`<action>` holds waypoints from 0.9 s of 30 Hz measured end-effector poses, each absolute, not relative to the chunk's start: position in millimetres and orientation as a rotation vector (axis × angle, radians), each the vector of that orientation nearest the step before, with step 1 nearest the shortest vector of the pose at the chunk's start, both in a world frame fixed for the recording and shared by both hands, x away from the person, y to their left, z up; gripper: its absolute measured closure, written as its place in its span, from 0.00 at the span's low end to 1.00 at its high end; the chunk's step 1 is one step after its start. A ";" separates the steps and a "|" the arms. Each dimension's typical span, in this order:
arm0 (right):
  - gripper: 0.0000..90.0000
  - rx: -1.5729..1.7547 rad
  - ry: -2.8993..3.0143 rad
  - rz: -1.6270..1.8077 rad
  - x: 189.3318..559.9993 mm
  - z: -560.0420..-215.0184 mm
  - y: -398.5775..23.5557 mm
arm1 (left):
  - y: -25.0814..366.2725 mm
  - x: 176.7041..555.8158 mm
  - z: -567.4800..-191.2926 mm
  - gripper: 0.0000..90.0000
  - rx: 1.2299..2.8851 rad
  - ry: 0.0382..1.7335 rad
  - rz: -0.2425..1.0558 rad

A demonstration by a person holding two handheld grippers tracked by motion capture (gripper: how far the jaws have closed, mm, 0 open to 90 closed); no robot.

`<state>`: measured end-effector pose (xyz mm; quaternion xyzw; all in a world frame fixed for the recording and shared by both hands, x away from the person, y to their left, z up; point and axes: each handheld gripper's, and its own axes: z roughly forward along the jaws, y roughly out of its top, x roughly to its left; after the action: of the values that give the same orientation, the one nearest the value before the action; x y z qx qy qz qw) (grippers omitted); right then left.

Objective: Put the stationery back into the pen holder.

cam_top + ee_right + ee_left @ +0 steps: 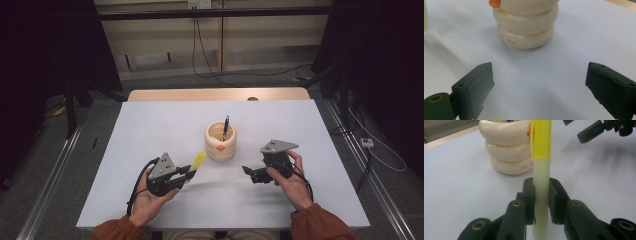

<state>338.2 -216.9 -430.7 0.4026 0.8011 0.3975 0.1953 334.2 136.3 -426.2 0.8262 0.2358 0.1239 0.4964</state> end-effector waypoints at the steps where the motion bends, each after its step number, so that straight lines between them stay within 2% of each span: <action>1: 0.09 1.137 2.227 1.115 336.2 -431.2 -220.0 | 137.2 335.1 -425.1 0.86 2.001 0.576 0.298; 10: 0.09 1.188 2.105 1.114 319.0 -435.2 -239.7 | 142.8 341.3 -410.1 0.86 1.933 0.654 0.251; 19: 0.08 1.227 2.015 1.161 304.7 -432.5 -257.0 | 138.9 349.0 -389.2 0.86 1.894 0.664 0.270; 27: 0.07 1.244 1.954 1.179 291.7 -443.4 -270.5 | 129.1 358.5 -373.9 0.86 1.866 0.658 0.286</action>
<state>291.7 -270.5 -443.4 0.4613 0.7242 0.4369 0.2680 358.5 129.1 -373.9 0.7852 0.2771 0.1203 0.5406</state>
